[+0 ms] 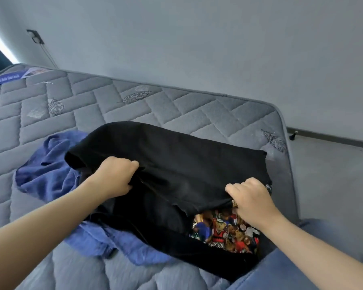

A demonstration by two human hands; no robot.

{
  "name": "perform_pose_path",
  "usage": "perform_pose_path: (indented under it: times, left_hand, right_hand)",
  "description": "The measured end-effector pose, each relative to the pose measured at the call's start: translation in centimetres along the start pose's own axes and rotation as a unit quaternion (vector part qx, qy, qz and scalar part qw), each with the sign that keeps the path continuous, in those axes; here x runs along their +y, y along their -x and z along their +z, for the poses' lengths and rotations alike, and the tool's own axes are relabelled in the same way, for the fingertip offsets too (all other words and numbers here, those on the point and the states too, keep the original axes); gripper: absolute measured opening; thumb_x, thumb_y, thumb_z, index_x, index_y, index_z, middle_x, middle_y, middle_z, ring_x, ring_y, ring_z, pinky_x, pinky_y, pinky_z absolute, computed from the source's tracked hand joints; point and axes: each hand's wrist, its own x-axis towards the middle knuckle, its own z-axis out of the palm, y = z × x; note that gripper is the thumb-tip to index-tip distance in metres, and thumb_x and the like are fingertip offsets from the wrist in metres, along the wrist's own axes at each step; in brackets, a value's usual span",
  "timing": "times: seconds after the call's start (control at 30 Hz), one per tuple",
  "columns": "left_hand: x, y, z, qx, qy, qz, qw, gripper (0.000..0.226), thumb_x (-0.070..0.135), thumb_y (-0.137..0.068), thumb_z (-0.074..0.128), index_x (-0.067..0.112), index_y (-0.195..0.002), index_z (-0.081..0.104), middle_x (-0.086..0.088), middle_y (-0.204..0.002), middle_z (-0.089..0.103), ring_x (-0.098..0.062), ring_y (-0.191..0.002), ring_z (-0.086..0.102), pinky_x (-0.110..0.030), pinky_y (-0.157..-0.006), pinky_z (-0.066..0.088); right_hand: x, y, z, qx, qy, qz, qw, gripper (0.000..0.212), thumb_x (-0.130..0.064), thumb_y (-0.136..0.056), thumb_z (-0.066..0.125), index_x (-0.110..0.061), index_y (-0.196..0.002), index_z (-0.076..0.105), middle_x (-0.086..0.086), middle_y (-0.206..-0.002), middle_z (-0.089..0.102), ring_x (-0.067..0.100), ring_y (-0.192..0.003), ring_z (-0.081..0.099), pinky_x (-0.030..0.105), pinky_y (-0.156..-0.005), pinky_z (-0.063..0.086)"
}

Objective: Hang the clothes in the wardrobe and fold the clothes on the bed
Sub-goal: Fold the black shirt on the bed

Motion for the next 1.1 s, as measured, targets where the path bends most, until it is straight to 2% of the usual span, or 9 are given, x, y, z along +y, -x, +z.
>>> perform_pose_path:
  times: [0.27, 0.4, 0.47, 0.57, 0.67, 0.77, 0.87, 0.97, 1.1]
  left_hand:
    - [0.9, 3.5, 2.1, 0.043, 0.098, 0.028, 0.994, 0.027, 0.036, -0.072, 0.06, 0.019, -0.089, 0.047, 0.002, -0.076, 0.059, -0.024, -0.076, 0.061, -0.033, -0.062, 0.043]
    - [2.2, 4.6, 2.4, -0.085, 0.096, 0.071, 0.989, 0.038, 0.052, -0.064, 0.068, 0.026, -0.086, 0.051, 0.01, -0.074, 0.056, -0.015, -0.072, 0.056, -0.03, -0.065, 0.045]
    - [1.9, 4.9, 1.9, -0.111, 0.26, 0.016, 0.959, 0.053, 0.07, -0.054, 0.073, 0.027, -0.077, 0.054, 0.012, -0.063, 0.057, -0.006, -0.061, 0.054, -0.024, -0.06, 0.046]
    - [0.4, 5.1, 1.3, 0.114, 0.438, -0.081, 0.888, 0.053, 0.075, -0.069, 0.061, 0.022, -0.066, 0.055, 0.01, -0.055, 0.056, -0.005, -0.052, 0.052, -0.017, -0.053, 0.04]
    - [-2.2, 4.5, 1.6, 0.264, 0.364, -0.266, 0.853, 0.037, 0.059, -0.081, 0.06, 0.021, -0.08, 0.058, 0.004, -0.077, 0.063, -0.019, -0.079, 0.061, -0.033, -0.068, 0.045]
    - [-5.1, 3.8, 3.4, 0.088, 0.338, -0.419, 0.838, 0.084, 0.069, -0.077, 0.058, 0.002, -0.126, 0.047, -0.023, -0.127, 0.051, -0.043, -0.12, 0.046, -0.05, -0.097, 0.042]
    - [-6.3, 4.6, 6.2, -0.039, 0.445, -0.447, 0.775, 0.112, 0.077, -0.065, 0.064, 0.002, -0.142, 0.033, -0.02, -0.14, 0.045, -0.038, -0.125, 0.046, -0.044, -0.096, 0.044]
    - [-6.2, 5.8, 8.7, -0.069, 0.506, -0.43, 0.745, 0.114, 0.076, -0.057, 0.07, 0.006, -0.14, 0.035, -0.013, -0.135, 0.051, -0.033, -0.117, 0.053, -0.037, -0.083, 0.047]
    - [-5.5, 5.8, 11.0, -0.068, 0.533, -0.442, 0.718, 0.121, 0.075, -0.052, 0.075, 0.016, -0.144, 0.024, -0.015, -0.141, 0.039, -0.034, -0.125, 0.045, -0.046, -0.1, 0.044]
  right_hand:
    - [-2.2, 2.6, 0.3, -0.015, 0.002, 0.03, 0.999, 0.043, 0.003, -0.031, 0.071, -0.015, -0.063, 0.049, -0.004, -0.039, 0.041, 0.019, -0.035, 0.024, 0.024, -0.047, 0.011]
    - [-2.8, 3.6, 0.8, -0.255, -0.058, 0.0, 0.965, 0.032, -0.026, -0.074, 0.065, -0.019, -0.102, 0.05, -0.006, -0.084, 0.06, 0.019, -0.073, 0.058, 0.03, -0.061, 0.034]
    - [-3.6, 2.8, 0.6, -0.37, -0.143, 0.046, 0.917, 0.048, -0.048, -0.074, 0.067, -0.023, -0.112, 0.051, -0.01, -0.09, 0.056, 0.014, -0.081, 0.055, 0.028, -0.067, 0.04]
    - [-3.8, 0.9, -0.2, -0.332, -0.215, 0.084, 0.915, 0.047, -0.066, -0.07, 0.064, -0.03, -0.101, 0.062, -0.014, -0.085, 0.06, 0.003, -0.077, 0.056, 0.021, -0.066, 0.042]
    - [-4.3, -1.3, -1.2, -0.279, -0.218, 0.061, 0.933, 0.028, -0.054, -0.082, 0.06, -0.029, -0.095, 0.065, -0.013, -0.083, 0.063, -0.003, -0.072, 0.051, 0.019, -0.066, 0.041]
    - [-5.7, -4.1, -1.8, -0.256, -0.244, 0.067, 0.933, 0.017, -0.042, -0.086, 0.06, -0.028, -0.095, 0.064, -0.013, -0.083, 0.062, -0.002, -0.072, 0.052, 0.017, -0.067, 0.041]
    - [-7.4, -7.4, -2.0, -0.244, -0.271, 0.071, 0.928, 0.017, -0.036, -0.088, 0.058, -0.026, -0.102, 0.064, -0.013, -0.085, 0.062, 0.003, -0.076, 0.057, 0.021, -0.075, 0.048]
    - [-9.1, -11.4, -1.9, -0.235, -0.27, 0.047, 0.932, 0.023, -0.033, -0.09, 0.057, -0.024, -0.11, 0.063, -0.012, -0.094, 0.062, 0.005, -0.08, 0.056, 0.024, -0.08, 0.049]
    - [-11.7, -17.9, -1.7, -0.22, -0.263, 0.017, 0.939, 0.028, -0.035, -0.092, 0.056, -0.022, -0.116, 0.062, -0.005, -0.109, 0.062, 0.012, -0.096, 0.058, 0.03, -0.088, 0.049]
